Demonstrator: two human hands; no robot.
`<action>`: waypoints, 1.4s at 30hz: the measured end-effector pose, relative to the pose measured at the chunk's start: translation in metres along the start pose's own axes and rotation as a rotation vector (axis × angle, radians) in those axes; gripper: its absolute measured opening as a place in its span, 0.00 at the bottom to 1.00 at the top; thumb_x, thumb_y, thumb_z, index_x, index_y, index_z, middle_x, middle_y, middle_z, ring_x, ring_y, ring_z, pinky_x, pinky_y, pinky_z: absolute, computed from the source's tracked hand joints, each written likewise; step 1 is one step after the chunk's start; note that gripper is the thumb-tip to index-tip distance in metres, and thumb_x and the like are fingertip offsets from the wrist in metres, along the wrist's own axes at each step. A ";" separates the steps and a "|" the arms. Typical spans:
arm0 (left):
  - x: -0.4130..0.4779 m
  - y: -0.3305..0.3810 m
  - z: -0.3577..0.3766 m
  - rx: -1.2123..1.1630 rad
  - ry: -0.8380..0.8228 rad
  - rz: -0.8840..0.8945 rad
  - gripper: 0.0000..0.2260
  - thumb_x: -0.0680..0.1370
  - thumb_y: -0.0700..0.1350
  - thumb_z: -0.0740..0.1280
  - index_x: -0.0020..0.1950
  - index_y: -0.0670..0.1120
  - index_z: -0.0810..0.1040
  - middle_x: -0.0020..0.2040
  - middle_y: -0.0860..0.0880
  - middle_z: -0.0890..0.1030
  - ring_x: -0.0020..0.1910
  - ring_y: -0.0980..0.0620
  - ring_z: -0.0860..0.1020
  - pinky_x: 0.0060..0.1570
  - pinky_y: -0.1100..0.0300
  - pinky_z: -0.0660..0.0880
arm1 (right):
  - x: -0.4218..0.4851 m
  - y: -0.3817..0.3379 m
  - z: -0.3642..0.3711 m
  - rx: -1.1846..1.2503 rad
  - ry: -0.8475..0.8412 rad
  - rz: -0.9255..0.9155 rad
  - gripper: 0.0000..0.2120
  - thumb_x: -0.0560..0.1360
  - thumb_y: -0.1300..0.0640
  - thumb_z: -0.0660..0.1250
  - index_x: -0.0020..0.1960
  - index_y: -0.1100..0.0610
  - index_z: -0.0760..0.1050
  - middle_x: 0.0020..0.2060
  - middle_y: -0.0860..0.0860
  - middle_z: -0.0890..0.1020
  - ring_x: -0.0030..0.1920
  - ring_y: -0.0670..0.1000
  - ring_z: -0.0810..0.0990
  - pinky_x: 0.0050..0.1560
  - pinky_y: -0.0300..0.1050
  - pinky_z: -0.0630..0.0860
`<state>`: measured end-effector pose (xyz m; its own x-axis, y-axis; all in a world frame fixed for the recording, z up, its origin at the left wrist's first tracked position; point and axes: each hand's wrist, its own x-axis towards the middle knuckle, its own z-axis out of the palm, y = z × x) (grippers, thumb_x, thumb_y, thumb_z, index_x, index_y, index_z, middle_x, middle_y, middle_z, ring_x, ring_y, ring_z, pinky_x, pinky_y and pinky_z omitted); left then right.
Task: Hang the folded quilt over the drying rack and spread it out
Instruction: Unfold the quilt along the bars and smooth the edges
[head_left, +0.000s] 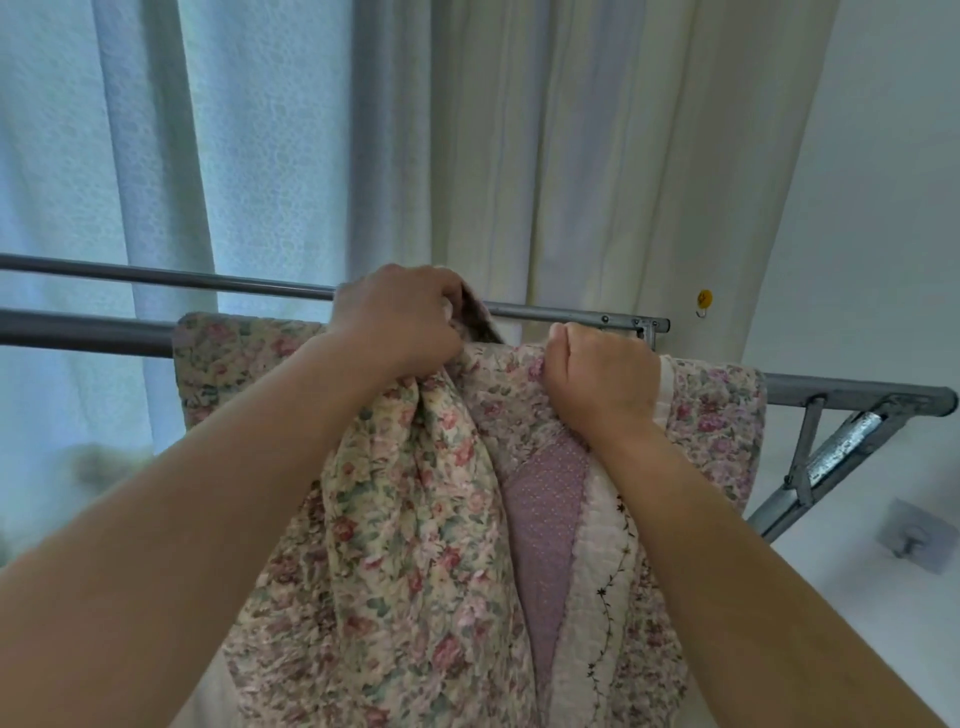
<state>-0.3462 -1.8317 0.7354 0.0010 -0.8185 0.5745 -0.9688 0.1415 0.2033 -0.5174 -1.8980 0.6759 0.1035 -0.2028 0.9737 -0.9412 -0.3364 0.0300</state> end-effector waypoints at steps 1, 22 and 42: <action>-0.001 -0.005 -0.002 -0.001 0.009 -0.012 0.18 0.70 0.43 0.63 0.57 0.59 0.75 0.46 0.50 0.75 0.43 0.48 0.69 0.44 0.57 0.67 | 0.000 -0.001 0.000 0.003 -0.002 0.001 0.22 0.73 0.55 0.53 0.24 0.60 0.70 0.17 0.55 0.73 0.17 0.55 0.69 0.28 0.38 0.57; -0.015 -0.017 0.009 0.020 0.118 0.073 0.15 0.72 0.46 0.61 0.57 0.60 0.73 0.45 0.53 0.79 0.51 0.45 0.76 0.47 0.53 0.62 | 0.008 -0.062 0.007 0.035 -0.068 -0.012 0.18 0.74 0.56 0.57 0.26 0.57 0.69 0.21 0.55 0.74 0.21 0.55 0.69 0.26 0.40 0.46; -0.004 -0.041 -0.008 0.035 -0.129 0.274 0.20 0.70 0.47 0.62 0.60 0.63 0.72 0.57 0.54 0.78 0.56 0.48 0.75 0.46 0.57 0.67 | 0.000 -0.056 0.014 -0.012 0.069 -0.103 0.15 0.73 0.56 0.52 0.28 0.52 0.58 0.21 0.48 0.61 0.21 0.49 0.59 0.27 0.40 0.55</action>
<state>-0.3041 -1.8296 0.7313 -0.2906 -0.8170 0.4980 -0.9366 0.3493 0.0264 -0.4604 -1.8924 0.6715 0.1782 -0.1042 0.9785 -0.9305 -0.3412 0.1331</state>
